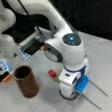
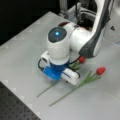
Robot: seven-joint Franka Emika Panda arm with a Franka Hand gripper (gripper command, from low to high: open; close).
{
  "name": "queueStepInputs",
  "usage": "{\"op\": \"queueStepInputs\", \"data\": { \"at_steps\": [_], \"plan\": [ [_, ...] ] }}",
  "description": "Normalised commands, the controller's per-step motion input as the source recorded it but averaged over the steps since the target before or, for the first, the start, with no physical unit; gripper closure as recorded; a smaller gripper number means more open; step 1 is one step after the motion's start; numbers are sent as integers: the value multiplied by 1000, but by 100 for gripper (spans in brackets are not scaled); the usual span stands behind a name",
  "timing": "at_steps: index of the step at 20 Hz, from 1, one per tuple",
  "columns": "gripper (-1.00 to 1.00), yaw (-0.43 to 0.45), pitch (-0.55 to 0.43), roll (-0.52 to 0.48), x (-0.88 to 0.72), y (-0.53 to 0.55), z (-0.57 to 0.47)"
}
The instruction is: Flower insertion into a vase
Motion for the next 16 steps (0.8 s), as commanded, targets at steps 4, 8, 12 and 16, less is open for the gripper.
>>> {"op": "queueStepInputs", "data": {
  "at_steps": [4,8,12,16],
  "plan": [
    [-100,78,-55,48,24,-40,-42],
    [-100,77,-57,48,26,-43,-12],
    [-100,76,-57,48,25,-43,-12],
    [-100,76,-56,48,24,-43,-12]
  ]
}}
